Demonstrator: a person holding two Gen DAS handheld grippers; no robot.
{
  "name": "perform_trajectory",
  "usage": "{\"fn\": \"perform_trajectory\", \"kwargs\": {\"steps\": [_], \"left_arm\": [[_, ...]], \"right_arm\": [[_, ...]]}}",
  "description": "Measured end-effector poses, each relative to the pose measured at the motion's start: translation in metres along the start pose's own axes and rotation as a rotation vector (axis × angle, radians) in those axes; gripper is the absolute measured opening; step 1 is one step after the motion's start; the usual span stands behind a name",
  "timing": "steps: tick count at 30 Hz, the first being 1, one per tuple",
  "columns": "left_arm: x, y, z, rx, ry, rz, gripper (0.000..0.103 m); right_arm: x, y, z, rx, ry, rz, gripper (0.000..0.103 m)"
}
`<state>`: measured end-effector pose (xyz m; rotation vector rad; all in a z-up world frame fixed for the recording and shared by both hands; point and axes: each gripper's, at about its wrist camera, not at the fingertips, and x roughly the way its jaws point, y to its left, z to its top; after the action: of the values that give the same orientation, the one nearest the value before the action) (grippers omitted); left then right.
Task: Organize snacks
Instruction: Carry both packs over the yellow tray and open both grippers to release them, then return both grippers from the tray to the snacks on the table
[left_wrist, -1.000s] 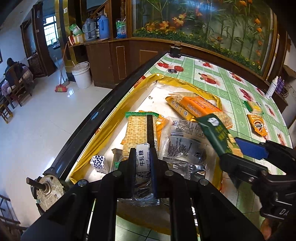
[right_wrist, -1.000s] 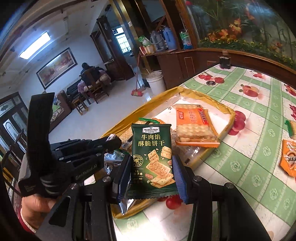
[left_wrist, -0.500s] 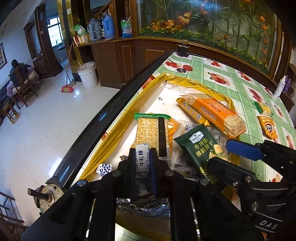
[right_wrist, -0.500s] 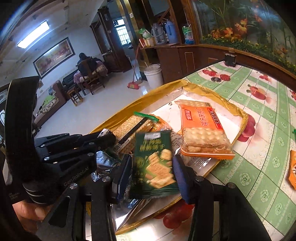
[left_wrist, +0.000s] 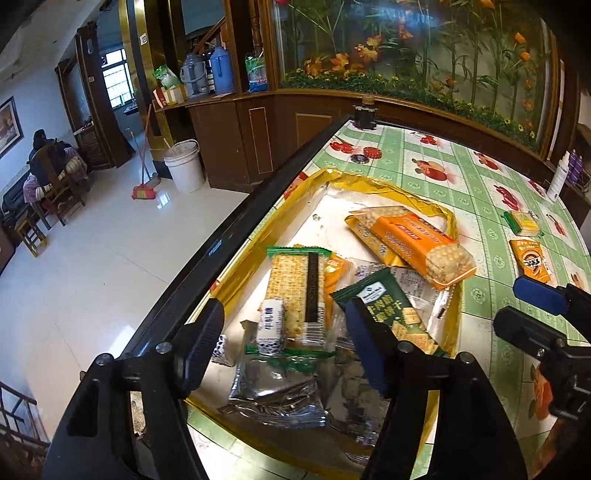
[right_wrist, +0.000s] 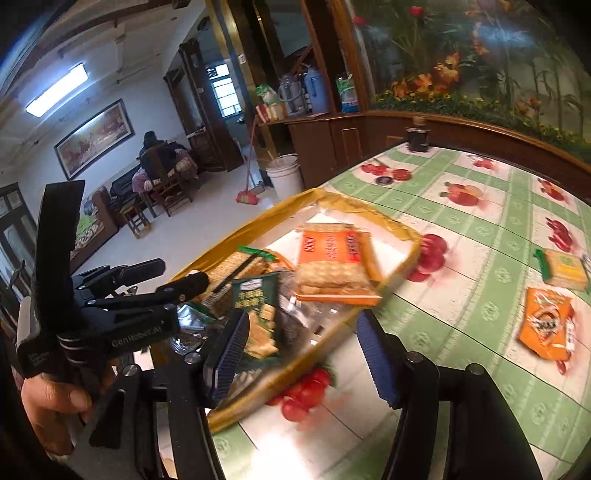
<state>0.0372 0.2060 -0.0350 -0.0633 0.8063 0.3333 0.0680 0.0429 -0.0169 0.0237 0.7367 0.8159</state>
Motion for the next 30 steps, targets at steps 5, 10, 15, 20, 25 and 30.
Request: {"fn": "perform_trajectory", "kwargs": {"steps": [5, 10, 15, 20, 25, 30], "left_arm": [[-0.005, -0.015, 0.003, 0.017, 0.0, -0.025, 0.068], [-0.01, -0.036, 0.005, 0.042, -0.002, -0.072, 0.068], [-0.017, -0.068, 0.003, 0.097, -0.003, -0.116, 0.068], [-0.022, -0.097, -0.002, 0.146, 0.007, -0.162, 0.068], [-0.024, -0.122, -0.004, 0.177, 0.028, -0.212, 0.068], [-0.025, -0.148, -0.001, 0.198, 0.044, -0.26, 0.068]], "right_arm": [[-0.02, -0.037, -0.016, 0.069, -0.007, -0.053, 0.064], [-0.043, -0.081, -0.034, 0.163, -0.017, -0.113, 0.064], [-0.065, -0.114, -0.05, 0.224, -0.027, -0.171, 0.064], [-0.08, -0.134, -0.059, 0.259, -0.036, -0.212, 0.069], [-0.09, -0.148, -0.065, 0.278, -0.044, -0.236, 0.07], [-0.098, -0.161, -0.068, 0.284, -0.049, -0.271, 0.07]]}}
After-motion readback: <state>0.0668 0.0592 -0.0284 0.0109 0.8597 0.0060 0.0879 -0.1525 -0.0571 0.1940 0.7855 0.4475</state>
